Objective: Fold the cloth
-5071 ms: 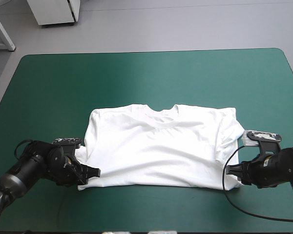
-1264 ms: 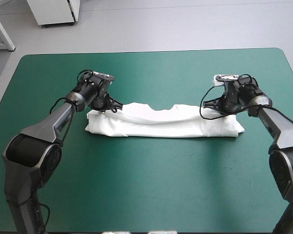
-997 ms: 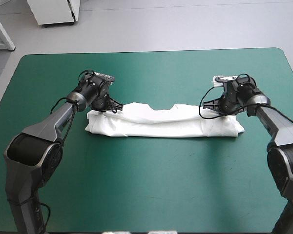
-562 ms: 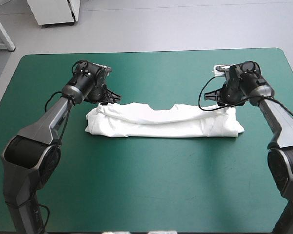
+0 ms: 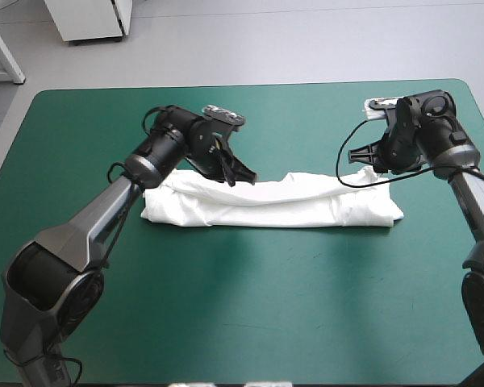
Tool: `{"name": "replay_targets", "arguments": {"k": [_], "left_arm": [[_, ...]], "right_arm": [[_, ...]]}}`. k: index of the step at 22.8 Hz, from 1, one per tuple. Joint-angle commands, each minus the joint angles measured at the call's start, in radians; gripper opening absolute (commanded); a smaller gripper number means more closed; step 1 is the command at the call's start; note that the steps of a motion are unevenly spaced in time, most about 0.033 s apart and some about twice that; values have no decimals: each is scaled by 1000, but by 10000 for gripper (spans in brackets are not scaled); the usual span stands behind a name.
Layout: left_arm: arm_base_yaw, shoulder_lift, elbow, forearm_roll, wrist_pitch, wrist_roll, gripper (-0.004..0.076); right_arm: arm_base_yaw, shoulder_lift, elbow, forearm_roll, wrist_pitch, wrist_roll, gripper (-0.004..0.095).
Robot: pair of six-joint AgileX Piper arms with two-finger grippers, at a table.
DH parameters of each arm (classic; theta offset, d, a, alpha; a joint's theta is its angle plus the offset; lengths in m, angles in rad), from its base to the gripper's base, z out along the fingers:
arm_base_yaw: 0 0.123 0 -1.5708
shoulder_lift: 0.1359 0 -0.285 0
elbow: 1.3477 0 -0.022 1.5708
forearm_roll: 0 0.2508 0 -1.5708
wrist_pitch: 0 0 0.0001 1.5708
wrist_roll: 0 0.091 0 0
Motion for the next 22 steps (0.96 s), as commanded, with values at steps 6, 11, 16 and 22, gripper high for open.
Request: {"name": "replay_targets", "arguments": {"k": [6,11,16,22], "left_arm": [[-113,88,-31,-23,-66,3,-9],[-111,131,-31,-36,-104,3,-9],[-111,163,-31,-50,-126,5,-9],[-111,227,-31,-58,-98,8,-9]], "right_arm": [[-92,-81,-19,17,31,-12,330],[-249,-82,-14,181,10,-94,306],[-342,-82,69,299,-28,-155,307],[-375,-82,240,487,-84,-275,307]]}}
